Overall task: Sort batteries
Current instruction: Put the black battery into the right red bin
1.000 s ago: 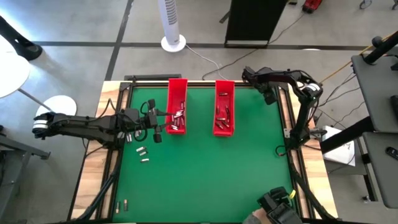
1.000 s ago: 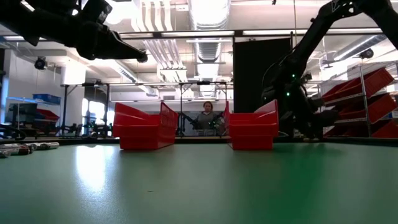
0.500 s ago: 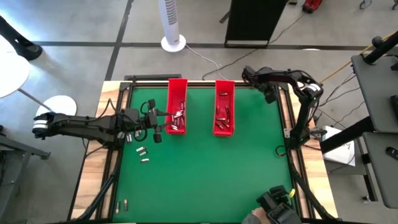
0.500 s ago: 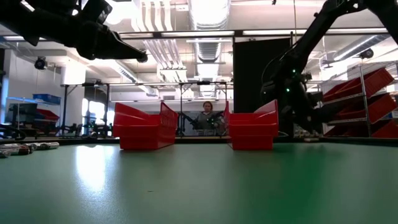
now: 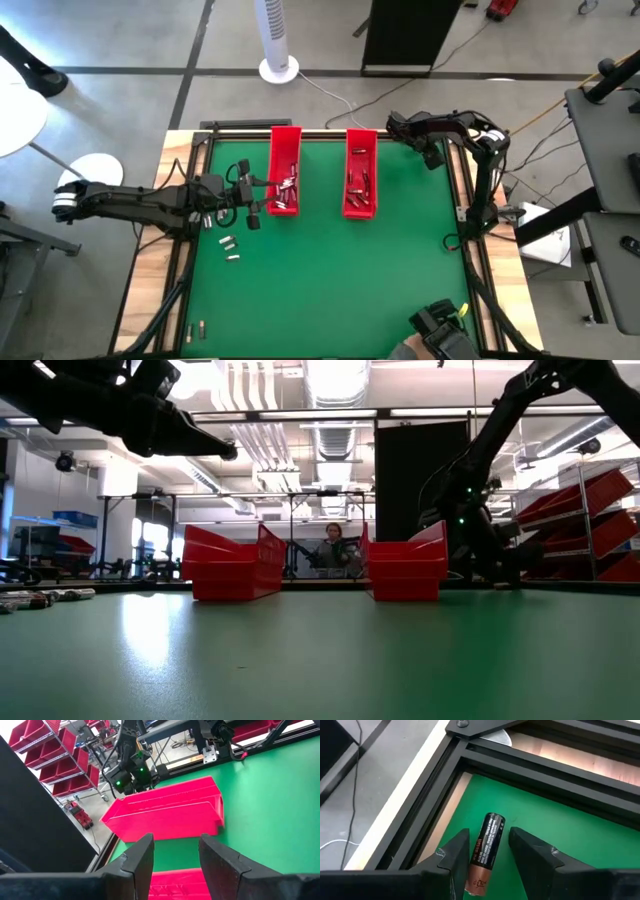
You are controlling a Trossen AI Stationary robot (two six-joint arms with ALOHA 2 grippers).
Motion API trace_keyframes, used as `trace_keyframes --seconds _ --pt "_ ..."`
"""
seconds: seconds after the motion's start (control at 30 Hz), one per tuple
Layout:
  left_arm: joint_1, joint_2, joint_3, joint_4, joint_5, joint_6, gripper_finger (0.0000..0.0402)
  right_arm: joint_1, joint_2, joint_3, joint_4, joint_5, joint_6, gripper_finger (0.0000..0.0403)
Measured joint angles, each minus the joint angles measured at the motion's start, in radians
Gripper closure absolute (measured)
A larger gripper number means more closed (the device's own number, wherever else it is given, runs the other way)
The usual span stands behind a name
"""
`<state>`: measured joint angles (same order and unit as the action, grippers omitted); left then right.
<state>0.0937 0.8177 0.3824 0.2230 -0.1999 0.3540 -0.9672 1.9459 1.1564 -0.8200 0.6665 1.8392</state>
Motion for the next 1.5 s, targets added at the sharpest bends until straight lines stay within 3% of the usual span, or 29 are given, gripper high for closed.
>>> trace_keyframes --seconds 0.17,0.4,0.5,0.73,0.93,1.23,1.5 --pt "0.000 0.000 0.000 -0.002 0.000 0.000 0.0265 -0.001 0.004 0.001 -0.007 -0.008 -0.064 0.0282" --pt "0.000 -0.003 0.000 -0.002 0.002 0.001 0.0265 0.011 0.004 0.001 -0.019 -0.024 -0.135 0.0340" --pt "0.000 -0.022 0.000 0.000 0.055 0.004 0.0265 0.034 0.005 -0.004 -0.035 -0.028 -0.158 0.0358" --pt "0.000 -0.084 0.000 -0.052 0.112 0.004 0.0265 0.105 -0.056 -0.009 -0.047 -0.056 -0.296 0.0347" --pt "0.000 -0.116 0.000 -0.069 0.112 -0.004 0.0265 0.233 -0.221 -0.008 -0.064 0.077 -0.402 0.0349" --pt "0.000 -0.088 0.000 0.026 0.113 -0.028 0.0265 0.583 -0.430 -0.006 0.017 0.234 -0.565 0.0350" --pt "0.000 -0.055 0.000 0.066 0.113 -0.041 0.0265 0.604 -0.451 -0.006 -0.017 0.276 -0.585 0.0349"
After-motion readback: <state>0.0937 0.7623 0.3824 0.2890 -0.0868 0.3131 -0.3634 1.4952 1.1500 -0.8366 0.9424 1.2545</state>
